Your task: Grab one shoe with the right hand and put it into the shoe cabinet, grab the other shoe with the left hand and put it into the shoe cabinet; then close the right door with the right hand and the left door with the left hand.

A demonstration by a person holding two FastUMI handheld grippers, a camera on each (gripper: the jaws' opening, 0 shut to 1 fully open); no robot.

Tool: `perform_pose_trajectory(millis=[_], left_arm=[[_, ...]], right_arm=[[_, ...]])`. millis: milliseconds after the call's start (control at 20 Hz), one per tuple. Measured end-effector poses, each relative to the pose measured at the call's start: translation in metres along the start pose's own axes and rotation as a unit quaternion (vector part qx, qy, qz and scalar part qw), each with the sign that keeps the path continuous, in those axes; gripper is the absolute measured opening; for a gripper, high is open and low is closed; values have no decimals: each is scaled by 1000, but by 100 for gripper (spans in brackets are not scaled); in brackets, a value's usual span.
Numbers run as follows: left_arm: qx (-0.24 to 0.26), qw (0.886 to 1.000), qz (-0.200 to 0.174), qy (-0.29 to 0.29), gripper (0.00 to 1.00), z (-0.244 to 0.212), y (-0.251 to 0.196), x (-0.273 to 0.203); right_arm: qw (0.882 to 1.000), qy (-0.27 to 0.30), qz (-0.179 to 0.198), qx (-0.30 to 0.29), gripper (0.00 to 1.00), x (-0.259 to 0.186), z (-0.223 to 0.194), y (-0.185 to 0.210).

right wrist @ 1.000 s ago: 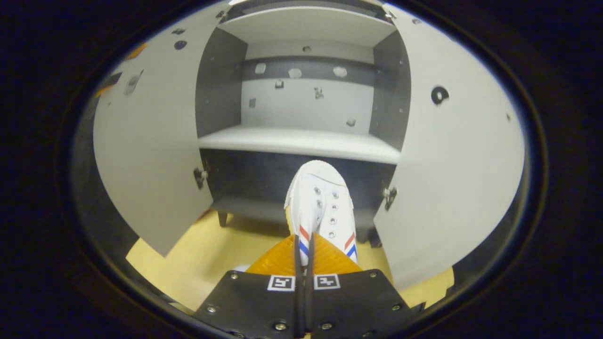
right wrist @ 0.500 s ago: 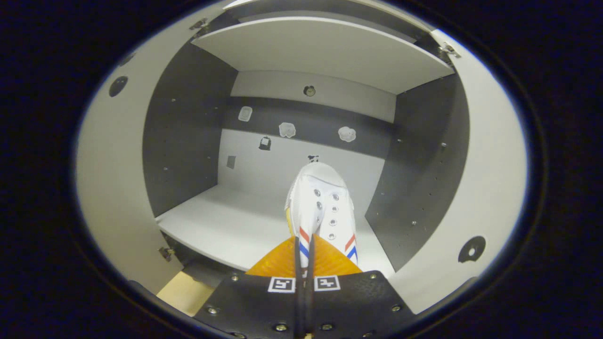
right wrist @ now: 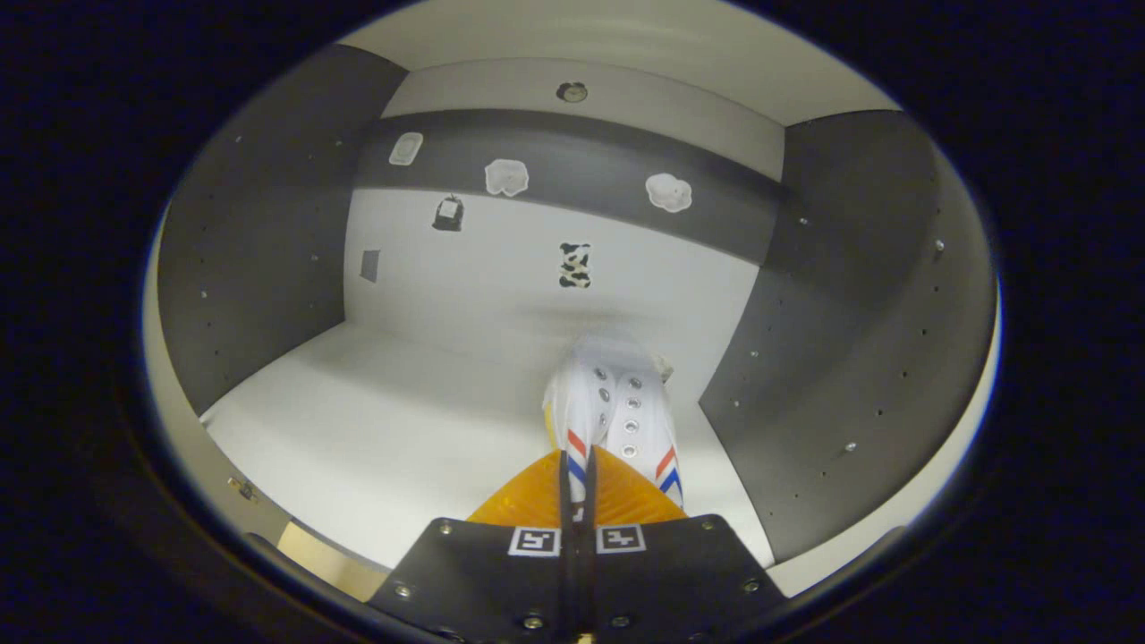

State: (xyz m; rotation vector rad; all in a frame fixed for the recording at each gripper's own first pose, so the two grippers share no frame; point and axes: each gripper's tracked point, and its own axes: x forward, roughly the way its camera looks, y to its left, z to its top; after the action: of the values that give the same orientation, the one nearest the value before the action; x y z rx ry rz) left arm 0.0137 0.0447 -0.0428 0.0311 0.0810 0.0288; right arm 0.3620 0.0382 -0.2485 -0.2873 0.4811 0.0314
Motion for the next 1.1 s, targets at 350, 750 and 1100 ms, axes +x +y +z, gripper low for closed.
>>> perform_pose_trajectory(millis=[350,750,1100], left_arm=[[3,1000,4,-2,93,0,0,1],[-2,1000,-8,27,94,-29,-15,10],[-29,990,-43,129,95,-123,-39,27]], right_arm=[[999,16,7,-35,12,14,-14,14],[997,-67,9,-30,28,-73,41,10],[985,-166,21,29,28,-206,101,-10]])
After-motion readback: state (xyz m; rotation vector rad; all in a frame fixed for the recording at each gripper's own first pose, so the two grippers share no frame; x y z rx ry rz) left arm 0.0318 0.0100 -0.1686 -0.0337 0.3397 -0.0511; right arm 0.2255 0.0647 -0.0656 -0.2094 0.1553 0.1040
